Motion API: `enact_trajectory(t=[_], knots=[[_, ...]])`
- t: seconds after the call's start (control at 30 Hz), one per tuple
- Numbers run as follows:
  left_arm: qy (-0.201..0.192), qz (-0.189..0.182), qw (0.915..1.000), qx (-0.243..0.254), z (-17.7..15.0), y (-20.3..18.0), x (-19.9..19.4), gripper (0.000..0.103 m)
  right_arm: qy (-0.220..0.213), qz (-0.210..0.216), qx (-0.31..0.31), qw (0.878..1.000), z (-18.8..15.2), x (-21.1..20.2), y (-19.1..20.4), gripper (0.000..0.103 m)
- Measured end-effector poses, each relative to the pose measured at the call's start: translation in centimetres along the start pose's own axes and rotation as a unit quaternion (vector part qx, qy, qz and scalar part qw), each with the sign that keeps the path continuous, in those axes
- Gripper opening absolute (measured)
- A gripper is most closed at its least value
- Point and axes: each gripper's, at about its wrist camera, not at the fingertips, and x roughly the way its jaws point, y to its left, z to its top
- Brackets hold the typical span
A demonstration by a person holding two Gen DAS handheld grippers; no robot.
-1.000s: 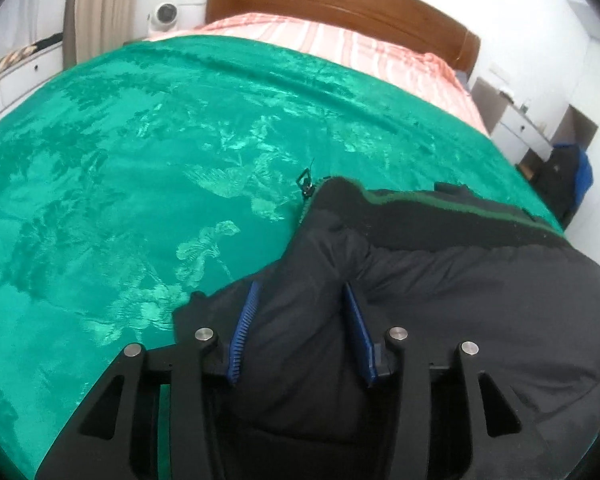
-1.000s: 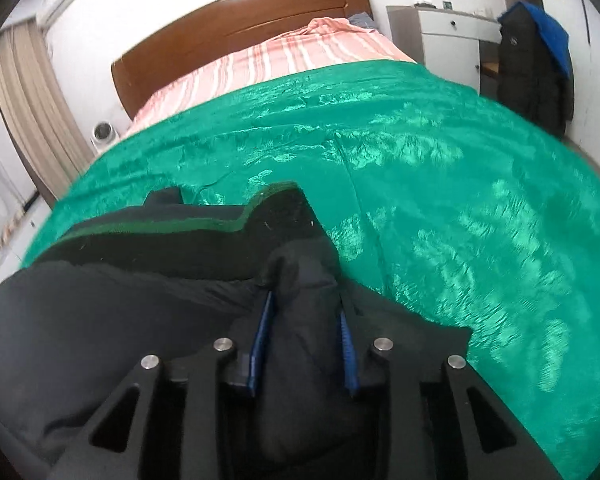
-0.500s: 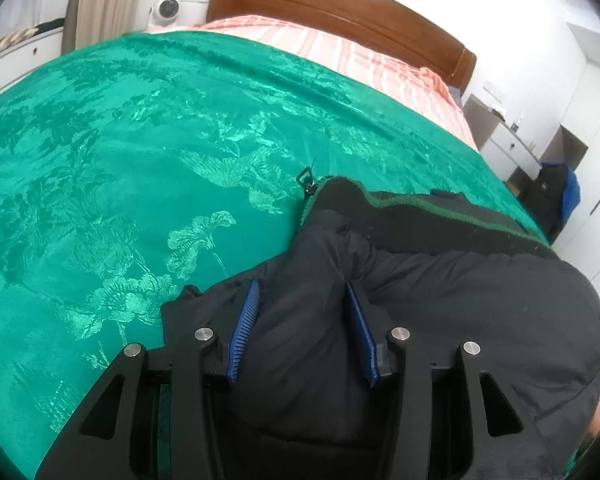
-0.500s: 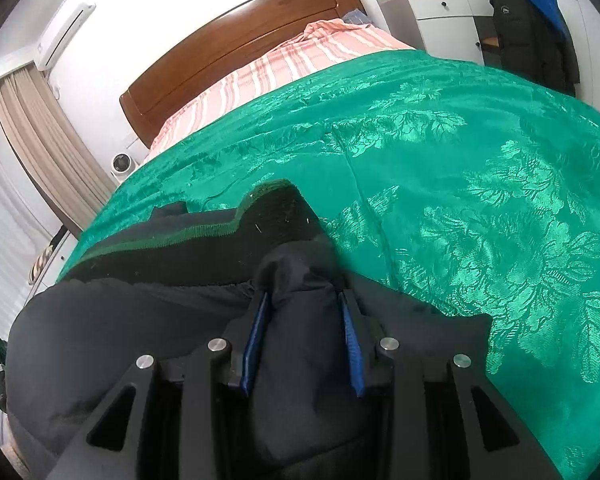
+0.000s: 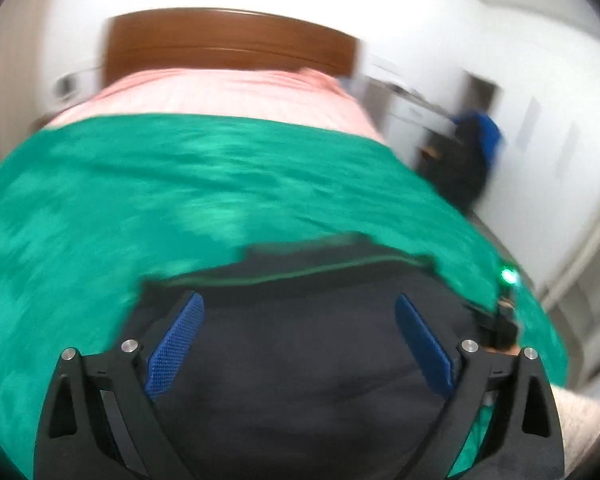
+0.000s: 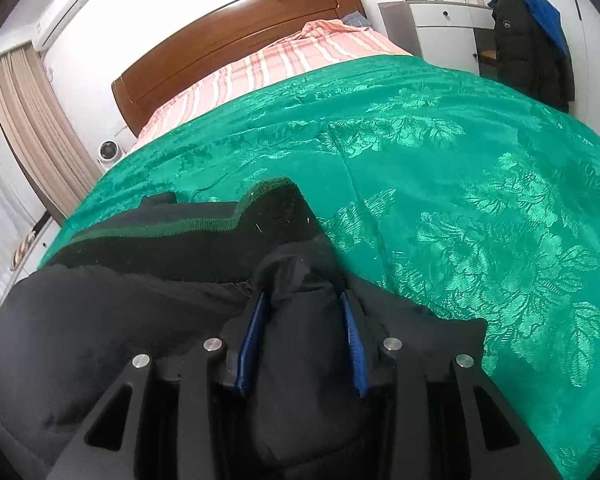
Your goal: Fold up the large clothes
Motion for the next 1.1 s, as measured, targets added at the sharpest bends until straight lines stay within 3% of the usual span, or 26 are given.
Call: enact_trajectory(t=[0.1,0.2,0.23,0.3,0.37,0.53,0.63,0.73,0.87,0.97,1.1], knots=[[0.041,0.042,0.9981,0.019,1.2,-2.6,7.0,0.097,0.001,0.001,0.002,1.000,0.0,0.0,-0.1,0.037],[0.104,0.095,0.9899,-0.015,-0.6,-0.6,14.1,0.098,0.002,0.003,0.003,1.000,0.0,0.0,-0.2,0.037],[0.108,0.075,0.9906,-0.036,-2.3,0.5,15.9,0.099,0.001,0.005,0.006,1.000,0.0,-0.1,-0.3,0.038],[0.074,0.076,0.9937,-0.038,-3.7,0.7,15.6,0.099,0.000,0.013,0.010,1.000,0.0,-0.1,-0.5,0.039],[0.068,0.089,0.9935,-0.019,-4.3,0.1,16.1,0.099,-0.001,0.014,0.010,1.000,0.0,-0.1,-0.5,0.039],[0.087,0.100,0.9912,-0.006,-3.8,-0.5,15.9,0.098,0.002,0.010,0.007,1.000,0.0,0.0,-0.4,0.040],[0.111,0.101,0.9885,0.018,-3.5,-1.8,12.9,0.098,0.002,0.012,0.009,1.000,0.0,0.1,-0.5,0.040],[0.126,0.106,0.9862,0.018,-5.2,-2.7,11.6,0.098,0.002,0.013,0.009,1.000,0.0,0.1,-0.6,0.040],[0.103,0.126,0.9856,0.046,-7.9,-3.2,12.7,0.100,0.000,0.014,0.009,1.000,0.0,-0.1,-0.6,0.041],[0.112,0.121,0.9855,0.040,-7.6,-2.9,13.0,0.101,0.007,0.009,0.006,1.000,0.1,0.1,-0.4,0.042],[0.133,0.114,0.9837,0.038,-7.2,-3.7,9.9,0.095,0.021,0.015,0.002,1.000,0.7,-1.1,-0.4,0.047]])
